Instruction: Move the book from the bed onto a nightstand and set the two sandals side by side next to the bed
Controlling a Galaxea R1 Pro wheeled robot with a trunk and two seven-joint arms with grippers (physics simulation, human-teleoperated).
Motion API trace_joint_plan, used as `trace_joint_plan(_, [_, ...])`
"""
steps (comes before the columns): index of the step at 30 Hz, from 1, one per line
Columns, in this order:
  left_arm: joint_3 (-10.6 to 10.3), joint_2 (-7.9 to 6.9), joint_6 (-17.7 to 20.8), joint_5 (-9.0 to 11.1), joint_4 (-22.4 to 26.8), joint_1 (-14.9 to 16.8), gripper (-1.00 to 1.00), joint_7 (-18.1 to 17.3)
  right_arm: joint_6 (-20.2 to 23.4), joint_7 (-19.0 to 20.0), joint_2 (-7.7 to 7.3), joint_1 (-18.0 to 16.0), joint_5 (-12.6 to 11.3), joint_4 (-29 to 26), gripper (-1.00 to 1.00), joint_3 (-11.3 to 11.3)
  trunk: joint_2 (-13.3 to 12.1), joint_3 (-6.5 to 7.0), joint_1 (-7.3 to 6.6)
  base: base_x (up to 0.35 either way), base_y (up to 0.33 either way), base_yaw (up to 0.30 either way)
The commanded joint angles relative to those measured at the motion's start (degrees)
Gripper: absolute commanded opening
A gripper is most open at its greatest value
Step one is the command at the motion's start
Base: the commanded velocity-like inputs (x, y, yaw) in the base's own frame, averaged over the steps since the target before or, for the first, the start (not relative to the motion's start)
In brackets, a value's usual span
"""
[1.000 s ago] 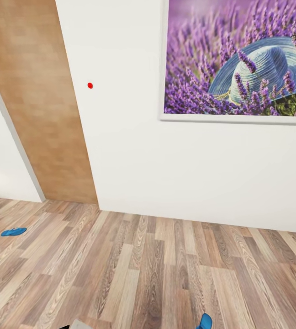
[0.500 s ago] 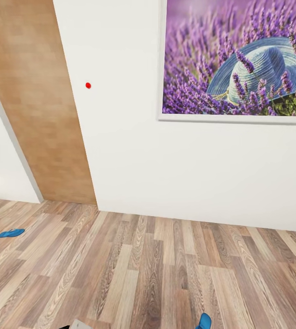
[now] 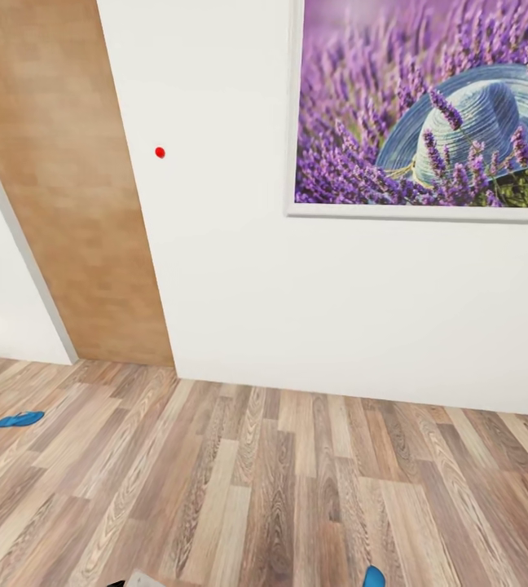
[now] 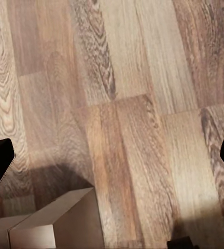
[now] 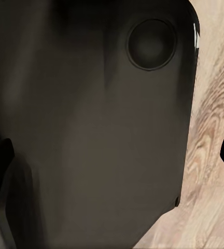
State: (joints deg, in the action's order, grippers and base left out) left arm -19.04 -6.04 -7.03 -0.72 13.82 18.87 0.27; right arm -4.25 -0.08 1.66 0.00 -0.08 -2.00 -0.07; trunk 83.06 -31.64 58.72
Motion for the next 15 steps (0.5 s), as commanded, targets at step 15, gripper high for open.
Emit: trace_joint_plan(15, [-0.2,-0.02,-0.8,-0.1,0.0,0.0,1.00,0.0,-0.1,0.0,0.01,0.0,0.0,0.0,1.00,0.0,0.0,-0.05,0.01,0.041,0.042,-0.144])
